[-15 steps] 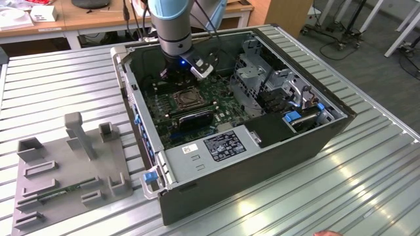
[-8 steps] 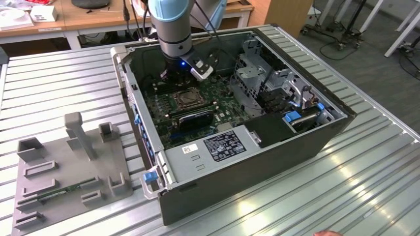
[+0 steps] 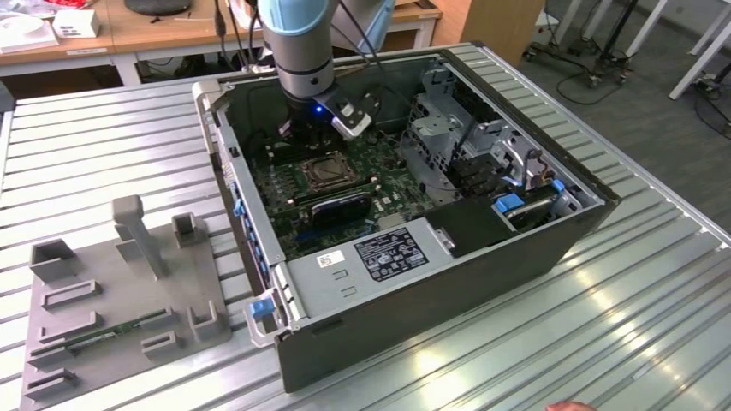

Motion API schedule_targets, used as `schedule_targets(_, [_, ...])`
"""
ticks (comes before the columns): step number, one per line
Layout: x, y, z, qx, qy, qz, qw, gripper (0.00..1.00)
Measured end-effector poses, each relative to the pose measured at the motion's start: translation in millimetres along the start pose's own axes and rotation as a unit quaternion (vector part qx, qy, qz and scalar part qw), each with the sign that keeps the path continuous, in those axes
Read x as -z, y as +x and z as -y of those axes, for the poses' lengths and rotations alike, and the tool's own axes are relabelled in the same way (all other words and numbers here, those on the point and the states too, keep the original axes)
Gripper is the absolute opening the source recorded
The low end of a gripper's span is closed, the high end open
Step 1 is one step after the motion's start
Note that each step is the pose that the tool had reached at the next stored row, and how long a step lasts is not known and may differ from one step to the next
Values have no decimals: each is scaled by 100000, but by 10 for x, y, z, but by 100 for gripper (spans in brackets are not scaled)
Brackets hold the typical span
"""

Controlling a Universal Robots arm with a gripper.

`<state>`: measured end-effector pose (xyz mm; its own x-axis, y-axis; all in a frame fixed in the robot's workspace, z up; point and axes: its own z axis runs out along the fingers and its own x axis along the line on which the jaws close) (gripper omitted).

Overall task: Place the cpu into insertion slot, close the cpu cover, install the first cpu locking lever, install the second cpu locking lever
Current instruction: 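Install the first cpu locking lever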

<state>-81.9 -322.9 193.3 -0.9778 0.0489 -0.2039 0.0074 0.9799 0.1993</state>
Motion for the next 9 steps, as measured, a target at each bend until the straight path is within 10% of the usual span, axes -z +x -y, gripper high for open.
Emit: schedule_targets(9, [111, -24, -25, 5, -29, 27, 100000, 11])
